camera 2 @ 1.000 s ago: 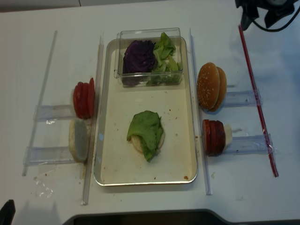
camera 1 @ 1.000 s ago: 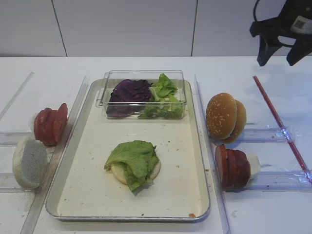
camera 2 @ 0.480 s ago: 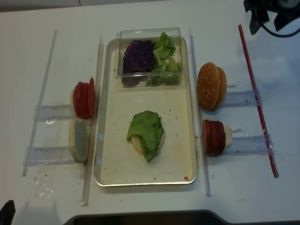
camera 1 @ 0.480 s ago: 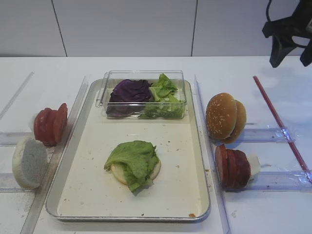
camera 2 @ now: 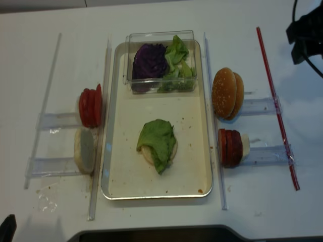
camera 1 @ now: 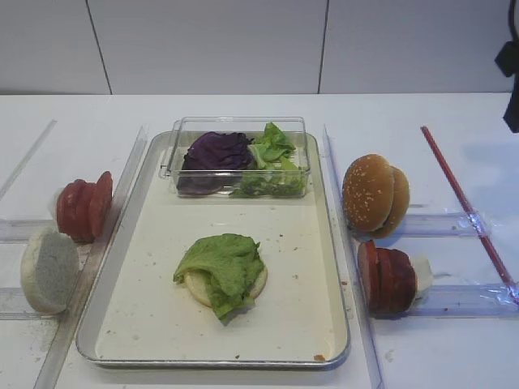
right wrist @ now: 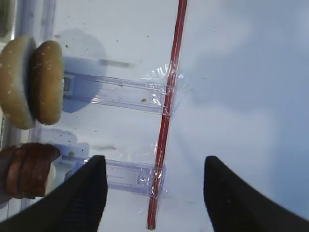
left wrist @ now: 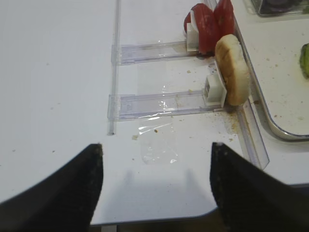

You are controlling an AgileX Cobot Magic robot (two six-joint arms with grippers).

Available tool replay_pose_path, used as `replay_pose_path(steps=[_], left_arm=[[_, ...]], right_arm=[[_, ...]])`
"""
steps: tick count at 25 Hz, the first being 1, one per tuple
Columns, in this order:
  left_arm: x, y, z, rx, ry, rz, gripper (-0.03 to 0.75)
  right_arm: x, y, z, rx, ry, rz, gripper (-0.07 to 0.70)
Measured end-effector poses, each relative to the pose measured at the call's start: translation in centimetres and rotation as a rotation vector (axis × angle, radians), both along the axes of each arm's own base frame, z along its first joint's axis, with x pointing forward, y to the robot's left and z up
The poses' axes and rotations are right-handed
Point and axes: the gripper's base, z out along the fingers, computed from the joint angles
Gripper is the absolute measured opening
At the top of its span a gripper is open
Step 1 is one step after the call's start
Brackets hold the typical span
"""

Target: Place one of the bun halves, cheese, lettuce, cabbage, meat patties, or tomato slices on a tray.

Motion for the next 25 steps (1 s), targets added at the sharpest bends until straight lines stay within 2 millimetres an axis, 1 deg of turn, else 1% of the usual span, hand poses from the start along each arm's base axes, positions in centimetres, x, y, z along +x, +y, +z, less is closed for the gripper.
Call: replay_pose_path(steps=[7, 12, 18, 22, 25], left_arm=[[0.0, 0.0, 0.0, 0.0, 0.0, 0.0, 0.437], [0.0, 0.0, 0.0, 0.0, 0.0, 0.0, 0.437], [0.0, 0.0, 0.0, 0.0, 0.0, 0.0, 0.437], [0.0, 0.0, 0.0, 0.0, 0.0, 0.0, 0.437], [0.0, 0.0, 0.0, 0.0, 0.0, 0.0, 0.437]], right_arm=[[-5.5, 0.5, 3.3, 0.041, -0.138, 0.004, 0.454], [-9.1, 0.6, 5.5, 0.045, -0.254, 0.009, 0.454], [-14.0, 0.8, 8.0, 0.046, -0.407, 0.017, 0.454], [-17.3, 0.8, 8.8, 0.04, -0.502, 0.019, 0.454], [-19.6, 0.8, 8.3, 0.038, -0.538, 0.02, 0.454]])
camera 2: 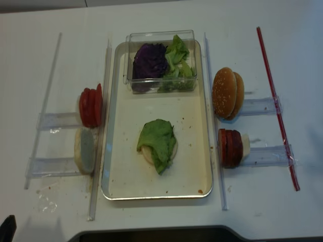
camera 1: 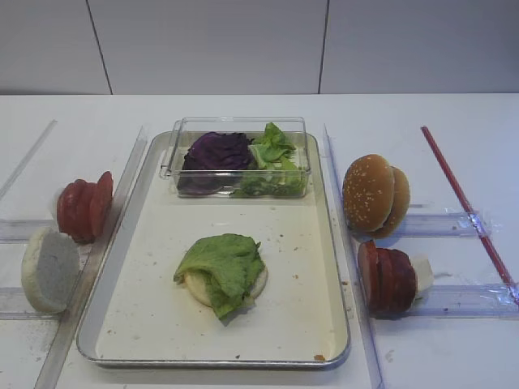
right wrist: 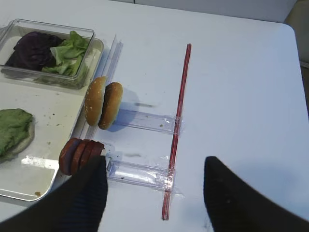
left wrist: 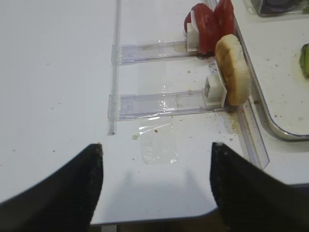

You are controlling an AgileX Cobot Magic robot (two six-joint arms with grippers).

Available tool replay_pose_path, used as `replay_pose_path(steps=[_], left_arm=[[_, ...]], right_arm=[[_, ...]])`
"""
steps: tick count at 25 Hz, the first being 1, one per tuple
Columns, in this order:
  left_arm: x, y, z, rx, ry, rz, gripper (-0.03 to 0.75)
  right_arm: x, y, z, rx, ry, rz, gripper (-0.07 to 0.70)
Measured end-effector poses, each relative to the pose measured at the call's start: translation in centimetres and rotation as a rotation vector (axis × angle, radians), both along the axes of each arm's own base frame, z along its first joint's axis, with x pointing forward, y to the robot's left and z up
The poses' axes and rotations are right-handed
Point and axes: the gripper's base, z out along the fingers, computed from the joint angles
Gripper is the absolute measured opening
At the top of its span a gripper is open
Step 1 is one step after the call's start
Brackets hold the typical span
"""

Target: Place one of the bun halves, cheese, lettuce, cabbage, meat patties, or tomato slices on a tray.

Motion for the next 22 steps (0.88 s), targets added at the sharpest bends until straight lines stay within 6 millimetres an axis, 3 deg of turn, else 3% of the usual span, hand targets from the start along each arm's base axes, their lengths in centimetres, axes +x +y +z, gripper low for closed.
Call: replay_pose_path(steps=[11, 22], left_arm=[[0.0, 0.0, 0.0, 0.0, 0.0, 0.0, 0.437], [0.0, 0.0, 0.0, 0.0, 0.0, 0.0, 0.437]], right_arm=[[-5.5, 0.1, -6.4, 0.01, 0.0, -0.008, 0.454], [-6.3, 0.0, -12.9, 0.029, 0.051, -0.036, 0.454]])
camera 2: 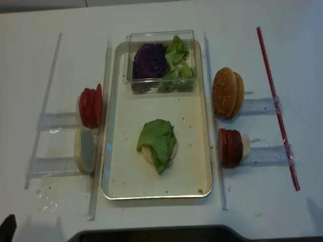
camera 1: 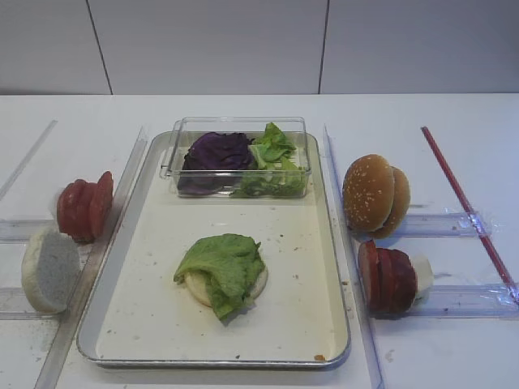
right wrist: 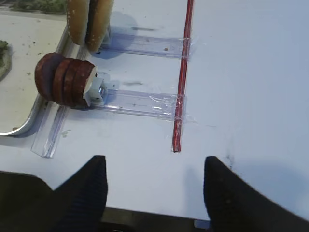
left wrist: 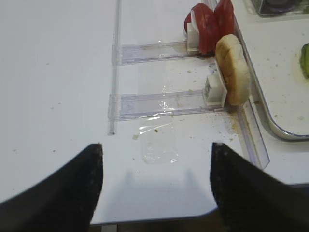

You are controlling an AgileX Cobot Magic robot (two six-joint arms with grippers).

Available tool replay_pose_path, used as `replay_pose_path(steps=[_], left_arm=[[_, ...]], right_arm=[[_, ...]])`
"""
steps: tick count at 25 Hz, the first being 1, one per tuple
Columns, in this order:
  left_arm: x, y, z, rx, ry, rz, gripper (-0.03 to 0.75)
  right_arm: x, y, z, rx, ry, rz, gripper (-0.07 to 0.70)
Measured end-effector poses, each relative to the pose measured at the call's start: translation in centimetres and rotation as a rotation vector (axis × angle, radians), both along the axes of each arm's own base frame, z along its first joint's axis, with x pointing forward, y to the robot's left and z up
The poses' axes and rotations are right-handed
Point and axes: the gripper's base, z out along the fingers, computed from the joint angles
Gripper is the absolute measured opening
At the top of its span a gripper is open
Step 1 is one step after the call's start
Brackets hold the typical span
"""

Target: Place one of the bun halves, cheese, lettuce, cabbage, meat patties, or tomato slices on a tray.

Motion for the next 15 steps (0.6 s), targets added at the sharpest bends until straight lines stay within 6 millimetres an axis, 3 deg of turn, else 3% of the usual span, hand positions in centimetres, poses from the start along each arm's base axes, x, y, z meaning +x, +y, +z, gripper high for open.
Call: replay_pose_path(steps=[5, 15], left_arm=[[0.0, 0.0, 0.0, 0.0, 0.0, 0.0, 0.437], [0.0, 0.0, 0.0, 0.0, 0.0, 0.0, 0.437]], right_arm=[[-1.0, 0.0, -1.6, 0.016, -0.046, -0.016, 0.454], [-3.0, 0.0, -2.4, 0.046, -0.162, -0.051, 0.454]])
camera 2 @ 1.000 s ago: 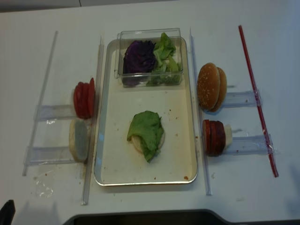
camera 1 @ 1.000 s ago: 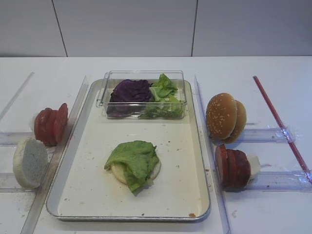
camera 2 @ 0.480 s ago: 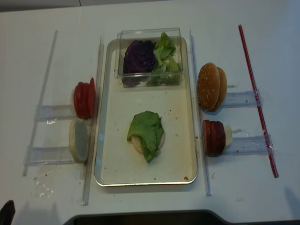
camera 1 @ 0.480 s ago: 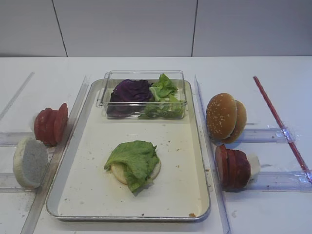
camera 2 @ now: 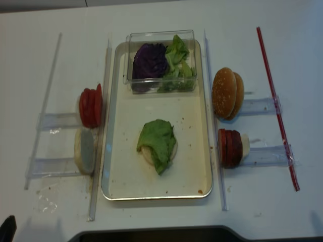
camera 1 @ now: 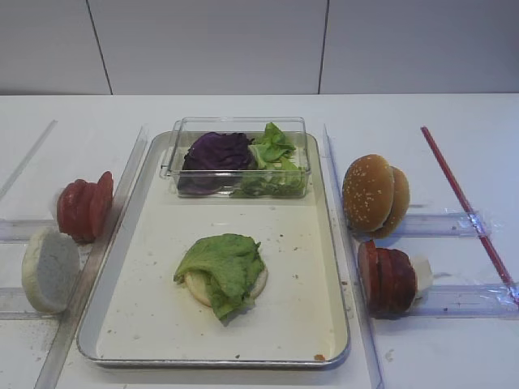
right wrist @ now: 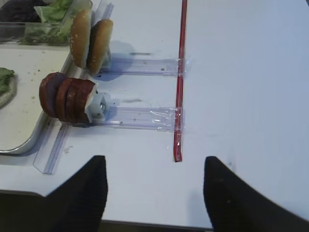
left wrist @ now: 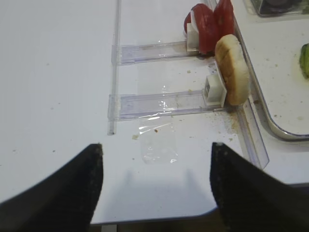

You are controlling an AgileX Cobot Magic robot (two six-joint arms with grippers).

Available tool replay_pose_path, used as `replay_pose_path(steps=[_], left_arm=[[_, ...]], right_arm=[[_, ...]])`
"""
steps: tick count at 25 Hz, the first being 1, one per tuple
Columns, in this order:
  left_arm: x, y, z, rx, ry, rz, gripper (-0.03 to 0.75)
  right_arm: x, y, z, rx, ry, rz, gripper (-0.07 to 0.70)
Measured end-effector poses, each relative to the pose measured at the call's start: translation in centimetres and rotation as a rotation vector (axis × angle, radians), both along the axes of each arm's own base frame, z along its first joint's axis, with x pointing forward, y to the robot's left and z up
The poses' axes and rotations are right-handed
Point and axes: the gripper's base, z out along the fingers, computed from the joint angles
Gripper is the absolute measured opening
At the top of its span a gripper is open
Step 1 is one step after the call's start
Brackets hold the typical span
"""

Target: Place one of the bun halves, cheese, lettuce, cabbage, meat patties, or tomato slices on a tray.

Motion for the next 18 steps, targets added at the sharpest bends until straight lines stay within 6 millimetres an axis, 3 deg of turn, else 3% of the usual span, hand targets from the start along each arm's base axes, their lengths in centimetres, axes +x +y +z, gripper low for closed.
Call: replay_pose_path(steps=[7, 18], left_arm=[[0.0, 0.0, 0.0, 0.0, 0.0, 0.0, 0.437], [0.0, 0.0, 0.0, 0.0, 0.0, 0.0, 0.437]], right_arm=[[0.37, -0.05, -0.87, 0.008, 0.035, -0.012, 0.454], [0.58, -0.14, -0.66, 0.004, 0.001, -0.021, 0.454]])
